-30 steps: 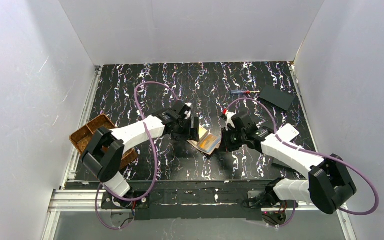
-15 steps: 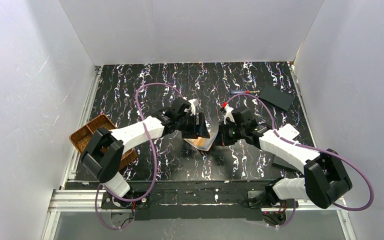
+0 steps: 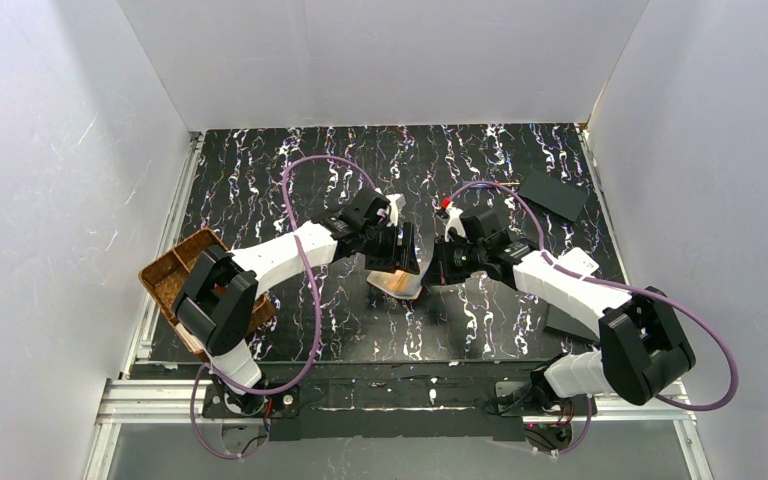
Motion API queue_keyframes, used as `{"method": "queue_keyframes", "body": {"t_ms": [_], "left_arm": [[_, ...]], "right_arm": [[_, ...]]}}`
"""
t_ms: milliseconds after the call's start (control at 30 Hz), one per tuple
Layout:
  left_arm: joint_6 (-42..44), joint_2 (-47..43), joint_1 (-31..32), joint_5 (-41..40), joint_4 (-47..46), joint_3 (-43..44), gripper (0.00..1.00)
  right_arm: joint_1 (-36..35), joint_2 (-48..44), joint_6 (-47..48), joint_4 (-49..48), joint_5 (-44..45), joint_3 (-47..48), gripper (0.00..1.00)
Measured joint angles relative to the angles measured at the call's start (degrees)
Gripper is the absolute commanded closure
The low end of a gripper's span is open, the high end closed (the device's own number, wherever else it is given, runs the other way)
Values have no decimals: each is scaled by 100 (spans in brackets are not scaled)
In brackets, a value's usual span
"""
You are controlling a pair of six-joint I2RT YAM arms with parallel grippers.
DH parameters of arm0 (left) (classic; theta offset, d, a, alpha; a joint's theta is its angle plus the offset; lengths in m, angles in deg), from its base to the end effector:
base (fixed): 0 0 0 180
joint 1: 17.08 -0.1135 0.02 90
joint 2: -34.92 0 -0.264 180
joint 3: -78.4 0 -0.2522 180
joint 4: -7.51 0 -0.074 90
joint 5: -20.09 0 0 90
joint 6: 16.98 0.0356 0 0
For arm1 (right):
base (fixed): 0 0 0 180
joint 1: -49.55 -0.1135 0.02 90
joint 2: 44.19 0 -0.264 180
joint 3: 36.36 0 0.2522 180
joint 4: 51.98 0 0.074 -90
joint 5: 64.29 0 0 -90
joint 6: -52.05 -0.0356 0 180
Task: Put the credit cards into the card holder
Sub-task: Open the card holder at the center of the board.
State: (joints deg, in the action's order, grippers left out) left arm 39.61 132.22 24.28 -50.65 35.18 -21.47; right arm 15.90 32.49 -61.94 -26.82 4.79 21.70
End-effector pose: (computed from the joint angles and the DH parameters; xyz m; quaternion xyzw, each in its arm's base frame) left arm 0.2706 -0.2538 0.2250 0.1272 0.9037 -0.3526 0.2070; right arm 0.2224 0.1633 0.2157 -0.1472 0.8953 0.3324 0.2577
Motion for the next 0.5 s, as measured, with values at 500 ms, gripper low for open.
{"method": "queue_keyframes", "body": {"t_ms": [500], "left_arm": [[339,433,2,-37,407,160,36]], "right_arm": [[85,221,24,0,-98,212,99]]}}
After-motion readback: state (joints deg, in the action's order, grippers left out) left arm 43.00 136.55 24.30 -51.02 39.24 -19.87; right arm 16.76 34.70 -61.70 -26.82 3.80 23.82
